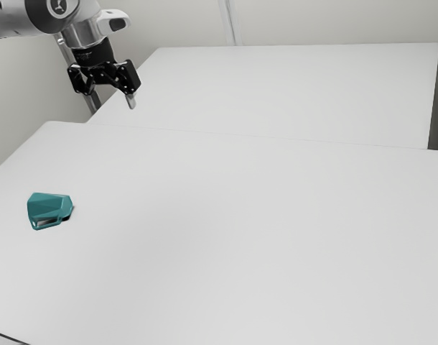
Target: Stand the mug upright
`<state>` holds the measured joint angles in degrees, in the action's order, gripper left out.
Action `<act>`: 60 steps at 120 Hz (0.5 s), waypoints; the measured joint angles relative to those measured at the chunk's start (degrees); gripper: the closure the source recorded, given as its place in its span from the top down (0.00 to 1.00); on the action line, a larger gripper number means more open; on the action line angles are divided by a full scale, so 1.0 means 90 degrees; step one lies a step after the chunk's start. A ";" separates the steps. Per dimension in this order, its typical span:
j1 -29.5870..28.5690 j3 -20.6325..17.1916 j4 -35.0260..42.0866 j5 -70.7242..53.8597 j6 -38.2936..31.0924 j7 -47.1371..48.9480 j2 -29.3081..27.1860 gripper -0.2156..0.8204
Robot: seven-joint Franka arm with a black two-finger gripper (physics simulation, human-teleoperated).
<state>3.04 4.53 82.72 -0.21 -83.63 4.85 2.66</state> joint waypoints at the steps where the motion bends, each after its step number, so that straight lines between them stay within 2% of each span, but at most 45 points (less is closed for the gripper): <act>1: 0.0002 0.0002 0.0000 0.0000 0.0000 0.0001 0.0000 0.77; 27: -0.0024 0.0026 0.0000 -0.0021 0.0016 0.0011 -0.0050 0.77; 60: -0.0456 0.0034 0.0279 -0.0038 0.0073 0.0025 -0.0298 0.77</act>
<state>-1.06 4.83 85.23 -0.55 -82.97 5.07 -0.02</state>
